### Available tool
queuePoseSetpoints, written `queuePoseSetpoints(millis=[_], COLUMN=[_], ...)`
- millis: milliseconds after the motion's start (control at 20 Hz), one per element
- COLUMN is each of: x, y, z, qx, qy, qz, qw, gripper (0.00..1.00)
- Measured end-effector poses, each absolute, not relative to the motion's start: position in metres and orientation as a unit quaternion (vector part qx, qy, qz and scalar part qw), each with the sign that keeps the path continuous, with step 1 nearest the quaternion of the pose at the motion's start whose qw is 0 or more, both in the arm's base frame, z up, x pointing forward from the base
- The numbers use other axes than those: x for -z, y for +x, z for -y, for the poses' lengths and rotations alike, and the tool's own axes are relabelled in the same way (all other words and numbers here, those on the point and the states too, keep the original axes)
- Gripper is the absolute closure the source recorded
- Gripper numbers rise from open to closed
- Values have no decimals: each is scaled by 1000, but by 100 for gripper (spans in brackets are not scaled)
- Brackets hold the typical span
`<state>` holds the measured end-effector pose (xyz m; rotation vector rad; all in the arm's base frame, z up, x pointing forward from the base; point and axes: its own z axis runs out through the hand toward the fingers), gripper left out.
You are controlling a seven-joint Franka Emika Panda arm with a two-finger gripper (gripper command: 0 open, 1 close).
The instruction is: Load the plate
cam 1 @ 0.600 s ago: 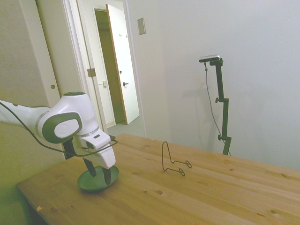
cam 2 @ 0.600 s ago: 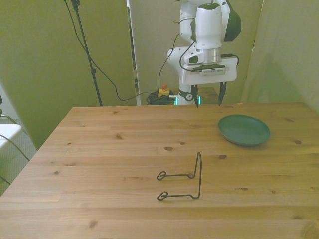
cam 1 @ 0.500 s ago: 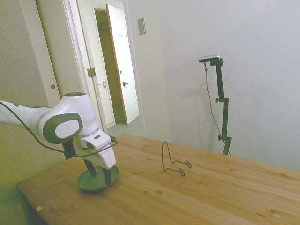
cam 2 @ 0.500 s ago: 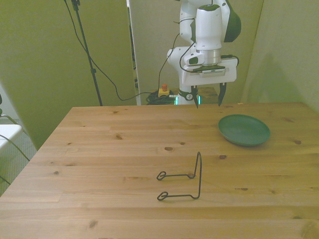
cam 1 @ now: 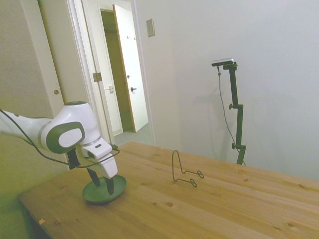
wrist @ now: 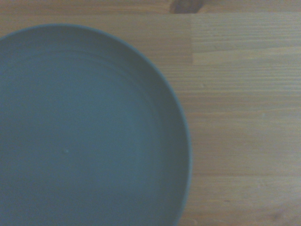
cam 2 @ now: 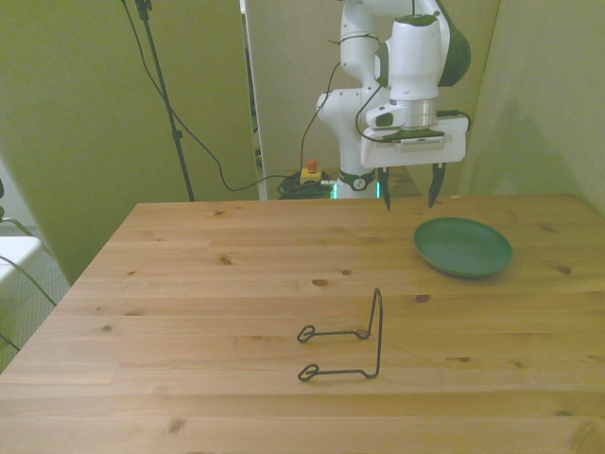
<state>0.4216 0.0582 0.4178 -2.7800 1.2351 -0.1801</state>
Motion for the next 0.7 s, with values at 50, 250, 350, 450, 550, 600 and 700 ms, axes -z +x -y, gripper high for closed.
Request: queuePoseSetpoints(millis=[50,250,350,450,550,600,700], x=[-416,-413,-412,-409,-404,-402,-397], y=[424,435,441,445,448,448,449], z=[-68,-105,-122,-138,-153,-160,-172], qx=[59,61,60,59,58,56,53], qy=[-911,-909,-909,-909,-908,-908,-908], qz=[-406,-408,-409,-408,-409,-409,-410], qw=[48,56,61,65,69,70,72], gripper=[0,0,0,0,0,0,0])
